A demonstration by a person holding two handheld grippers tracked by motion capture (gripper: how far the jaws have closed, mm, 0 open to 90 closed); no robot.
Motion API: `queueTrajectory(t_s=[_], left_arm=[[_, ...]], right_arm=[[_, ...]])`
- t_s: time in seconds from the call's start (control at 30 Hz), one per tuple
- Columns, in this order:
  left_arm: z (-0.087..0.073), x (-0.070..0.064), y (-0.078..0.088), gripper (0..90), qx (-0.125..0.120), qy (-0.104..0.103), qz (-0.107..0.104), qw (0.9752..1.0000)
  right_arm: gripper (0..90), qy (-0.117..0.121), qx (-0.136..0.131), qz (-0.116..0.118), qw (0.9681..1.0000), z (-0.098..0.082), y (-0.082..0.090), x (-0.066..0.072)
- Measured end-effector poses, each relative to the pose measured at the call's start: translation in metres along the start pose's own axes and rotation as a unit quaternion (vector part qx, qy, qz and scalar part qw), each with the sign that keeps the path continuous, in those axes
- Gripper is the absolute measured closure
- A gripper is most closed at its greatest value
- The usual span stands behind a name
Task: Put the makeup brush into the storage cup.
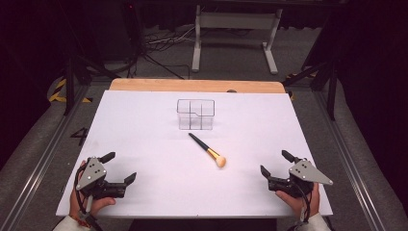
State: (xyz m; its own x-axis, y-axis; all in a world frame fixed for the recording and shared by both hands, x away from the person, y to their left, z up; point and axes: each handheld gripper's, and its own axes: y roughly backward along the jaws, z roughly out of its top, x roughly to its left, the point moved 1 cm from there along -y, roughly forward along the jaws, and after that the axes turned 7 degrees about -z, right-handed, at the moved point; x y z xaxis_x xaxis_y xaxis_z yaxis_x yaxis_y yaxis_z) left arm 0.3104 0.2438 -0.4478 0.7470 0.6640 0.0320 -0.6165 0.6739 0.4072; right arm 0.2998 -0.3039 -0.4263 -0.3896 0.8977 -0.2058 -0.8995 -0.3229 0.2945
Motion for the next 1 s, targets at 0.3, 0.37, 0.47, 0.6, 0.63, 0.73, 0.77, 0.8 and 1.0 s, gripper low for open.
queueTrajectory(t_s=[0.3,0.37,0.47,0.6,0.63,0.73,0.77,0.8,1.0], left_arm=[[-0.003,0.001,0.0,2.8,0.009,0.002,0.0,1.0],[-0.004,0.002,-0.001,2.8,0.012,0.003,0.0,0.9999],[-0.004,0.001,-0.001,2.8,0.015,0.004,-0.001,0.9999],[-0.005,-0.001,-0.001,3.3,0.02,-0.002,0.0,0.9998],[-0.005,-0.001,-0.001,3.3,0.022,-0.002,-0.003,0.9997],[-0.004,-0.002,-0.002,3.5,0.022,-0.003,-0.005,0.9997],[-0.004,-0.002,-0.003,3.5,0.023,-0.003,-0.006,0.9997],[-0.005,-0.002,-0.003,3.5,0.025,-0.002,-0.006,0.9997],[-0.005,-0.002,-0.004,3.9,0.03,-0.002,-0.01,0.9995]], right_arm=[[11.2,-0.003,0.019,0.015,0.9997,0.001,-0.004,0.001],[11.3,-0.003,0.028,0.017,0.9995,0.001,-0.006,0.001],[12.4,-0.008,0.041,0.024,0.9988,0.004,-0.009,0.0],[14.5,-0.018,0.059,0.036,0.9974,0.013,-0.013,-0.003],[14.6,-0.018,0.064,0.043,0.9968,0.017,-0.015,-0.004],[16.0,-0.019,0.084,0.057,0.9946,0.029,-0.021,-0.005],[16.9,-0.018,0.091,0.062,0.9937,0.034,-0.023,-0.004],[17.2,-0.013,0.103,0.064,0.9925,0.038,-0.027,-0.004],[18.7,0.011,0.153,0.086,0.9844,0.068,-0.054,0.004]])
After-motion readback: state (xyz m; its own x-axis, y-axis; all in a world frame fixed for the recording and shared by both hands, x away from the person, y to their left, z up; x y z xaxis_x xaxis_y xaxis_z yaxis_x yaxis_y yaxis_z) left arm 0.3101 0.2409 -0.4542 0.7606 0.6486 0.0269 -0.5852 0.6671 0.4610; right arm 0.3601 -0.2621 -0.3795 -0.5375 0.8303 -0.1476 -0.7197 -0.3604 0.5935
